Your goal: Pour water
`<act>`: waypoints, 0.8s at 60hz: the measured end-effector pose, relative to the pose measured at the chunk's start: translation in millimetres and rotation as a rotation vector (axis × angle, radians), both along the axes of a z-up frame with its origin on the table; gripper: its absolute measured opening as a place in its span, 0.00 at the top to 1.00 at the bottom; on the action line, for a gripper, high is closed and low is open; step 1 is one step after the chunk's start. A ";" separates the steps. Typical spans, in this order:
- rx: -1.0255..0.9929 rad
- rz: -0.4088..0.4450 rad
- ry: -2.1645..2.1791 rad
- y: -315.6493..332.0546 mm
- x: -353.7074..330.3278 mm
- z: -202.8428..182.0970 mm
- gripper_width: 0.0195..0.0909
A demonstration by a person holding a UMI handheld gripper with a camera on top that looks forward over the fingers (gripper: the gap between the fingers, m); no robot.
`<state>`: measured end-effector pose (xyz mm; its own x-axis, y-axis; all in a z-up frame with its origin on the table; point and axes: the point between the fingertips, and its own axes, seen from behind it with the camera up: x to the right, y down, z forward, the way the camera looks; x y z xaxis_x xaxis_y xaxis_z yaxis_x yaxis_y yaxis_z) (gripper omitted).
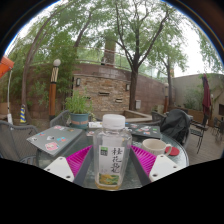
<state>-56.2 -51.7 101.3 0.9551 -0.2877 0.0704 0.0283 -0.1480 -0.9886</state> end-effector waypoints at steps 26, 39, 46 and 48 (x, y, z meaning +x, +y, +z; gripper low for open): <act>0.019 0.063 0.018 23.3 1.9 -10.4 0.58; 0.067 0.128 0.467 45.4 12.3 -6.4 0.61; 0.149 0.138 0.921 55.1 30.9 -0.5 0.61; 0.180 0.155 1.054 59.6 37.4 -0.6 0.61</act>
